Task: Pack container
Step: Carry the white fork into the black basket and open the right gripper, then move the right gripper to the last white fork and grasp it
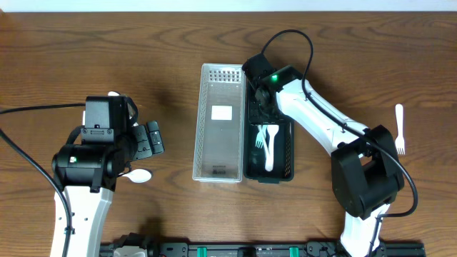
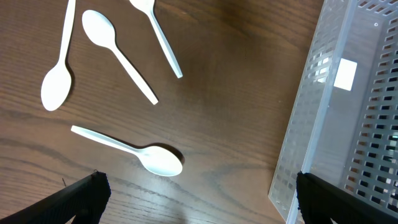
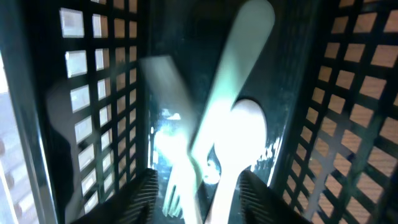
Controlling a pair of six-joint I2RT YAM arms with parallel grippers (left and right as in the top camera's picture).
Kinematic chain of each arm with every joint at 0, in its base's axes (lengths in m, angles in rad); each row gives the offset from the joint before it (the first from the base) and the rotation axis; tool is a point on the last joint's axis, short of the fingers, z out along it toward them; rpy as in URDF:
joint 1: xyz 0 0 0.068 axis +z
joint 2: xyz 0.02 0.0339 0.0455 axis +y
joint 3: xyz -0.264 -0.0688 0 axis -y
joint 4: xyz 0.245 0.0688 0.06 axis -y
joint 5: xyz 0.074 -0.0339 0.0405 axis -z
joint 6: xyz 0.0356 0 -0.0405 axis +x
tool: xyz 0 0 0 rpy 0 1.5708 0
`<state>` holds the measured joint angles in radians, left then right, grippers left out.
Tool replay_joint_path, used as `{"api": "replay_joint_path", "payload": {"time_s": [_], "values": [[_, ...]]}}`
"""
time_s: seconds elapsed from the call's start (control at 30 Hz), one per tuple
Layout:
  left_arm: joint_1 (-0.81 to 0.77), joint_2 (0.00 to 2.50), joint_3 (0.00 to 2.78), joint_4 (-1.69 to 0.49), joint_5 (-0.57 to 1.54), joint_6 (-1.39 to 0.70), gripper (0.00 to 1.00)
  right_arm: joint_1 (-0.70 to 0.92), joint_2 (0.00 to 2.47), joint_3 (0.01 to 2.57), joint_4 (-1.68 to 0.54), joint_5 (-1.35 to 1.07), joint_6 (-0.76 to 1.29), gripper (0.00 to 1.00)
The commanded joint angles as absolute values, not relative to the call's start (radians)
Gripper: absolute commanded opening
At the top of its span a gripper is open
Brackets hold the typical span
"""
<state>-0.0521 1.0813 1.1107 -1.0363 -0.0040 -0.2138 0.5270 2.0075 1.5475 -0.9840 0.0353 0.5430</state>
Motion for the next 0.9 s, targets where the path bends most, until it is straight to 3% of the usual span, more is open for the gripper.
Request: {"api": "replay_joint_path", "payload": {"time_s": [0.0,0.23,0.33,0.4,0.57,0.87], "values": [[-0.045,1.084,1.127,-1.039,-0.012,-0.223,0.98,0.527,1.992,1.574,-0.994,0.047,0.522,0.51],[-0.045,1.084,1.127,-1.039,-0.012,-0.223,0.98,0.448,1.887,1.768,-1.098,0.051,0.464,0.51],[-0.045,1.084,1.127,-1.039,-0.012,-0.223,0.98,0.367,1.819,1.868,-1.141,0.076,0.398,0.57],[-0.045,1.084,1.127,-1.039,-0.012,-0.223,0.98,0.294,1.779,1.918,-1.164,0.083,0.336,0.63],[-0.045,1.084,1.128,-1.039,-0.012,-0.223,0.98,0.021,1.718,1.959,-1.261,0.082,0.236,0.64],[-0.045,1.084,1.127,-1.039,-0.012,-0.223,0.98,-0.353,1.781,1.847,-1.275,0.082,0.017,0.84]]}}
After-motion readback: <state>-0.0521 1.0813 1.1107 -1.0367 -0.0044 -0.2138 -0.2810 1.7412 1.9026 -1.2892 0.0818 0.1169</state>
